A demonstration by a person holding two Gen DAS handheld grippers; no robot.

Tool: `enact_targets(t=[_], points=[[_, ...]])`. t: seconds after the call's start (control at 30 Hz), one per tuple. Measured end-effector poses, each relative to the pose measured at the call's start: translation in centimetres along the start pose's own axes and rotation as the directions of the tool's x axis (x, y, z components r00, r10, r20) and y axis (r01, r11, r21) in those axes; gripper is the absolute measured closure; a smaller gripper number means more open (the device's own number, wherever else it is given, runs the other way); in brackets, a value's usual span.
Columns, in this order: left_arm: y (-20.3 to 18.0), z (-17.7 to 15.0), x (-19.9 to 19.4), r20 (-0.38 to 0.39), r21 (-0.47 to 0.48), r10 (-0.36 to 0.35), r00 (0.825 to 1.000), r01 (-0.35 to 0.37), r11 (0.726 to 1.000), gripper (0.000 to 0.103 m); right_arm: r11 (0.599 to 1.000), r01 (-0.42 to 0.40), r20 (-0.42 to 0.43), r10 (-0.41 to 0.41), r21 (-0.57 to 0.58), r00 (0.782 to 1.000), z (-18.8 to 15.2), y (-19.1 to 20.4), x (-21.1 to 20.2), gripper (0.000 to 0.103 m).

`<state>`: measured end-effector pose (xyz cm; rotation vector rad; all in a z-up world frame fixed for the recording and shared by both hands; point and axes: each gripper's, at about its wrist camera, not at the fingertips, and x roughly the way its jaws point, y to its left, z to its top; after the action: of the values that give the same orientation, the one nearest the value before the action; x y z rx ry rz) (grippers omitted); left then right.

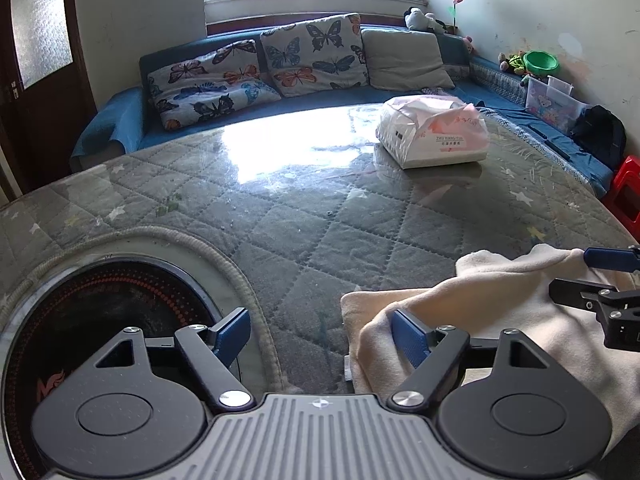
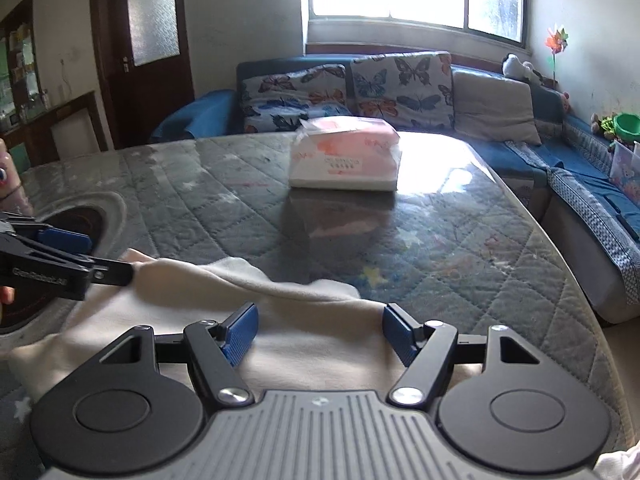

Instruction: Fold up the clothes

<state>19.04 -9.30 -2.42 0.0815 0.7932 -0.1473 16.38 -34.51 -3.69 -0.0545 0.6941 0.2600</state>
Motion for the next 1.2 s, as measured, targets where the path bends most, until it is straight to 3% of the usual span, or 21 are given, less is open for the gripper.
enact_targets(t=[0.2, 0.57, 0.77, 0.83, 1.2], points=[[-1.7, -0.1, -0.9, 0.014, 0.037, -0.032, 0.999, 0.031, 0.999, 0.022, 0.999, -0.04, 0.016, 0.04, -0.038, 0.999, -0.9, 1.7, -1.7, 0.032], [-1.9, -0.5, 0.2, -0.011, 0.036, -0.001, 1.0, 0.001, 0.999, 0.022, 0.993, -0.088, 0.002, 0.088, -0.078, 0.996, -3.4, 3.9, -3.7, 0.031], [-2.1, -0.9, -0.7, -0.004, 0.037, -0.001, 1.0, 0.001, 0.999, 0.02, 0.994, -0.07, 0.007, 0.071, -0.078, 0.997, -5.1, 4.6, -5.6, 0.025], [-2.1, -1.1, -1.4, 0.001, 0.034, -0.008, 1.0, 0.008, 0.999, 0.017, 0.996, -0.069, 0.014, 0.07, -0.055, 0.997, -5.3, 4.6, -6.2, 0.016], [-2.6, -3.6, -5.2, 0.014, 0.027, -0.036, 0.999, 0.036, 0.999, 0.005, 0.999, -0.047, 0.038, 0.047, -0.012, 0.998, -6.7, 5.3, -8.5, 0.003]])
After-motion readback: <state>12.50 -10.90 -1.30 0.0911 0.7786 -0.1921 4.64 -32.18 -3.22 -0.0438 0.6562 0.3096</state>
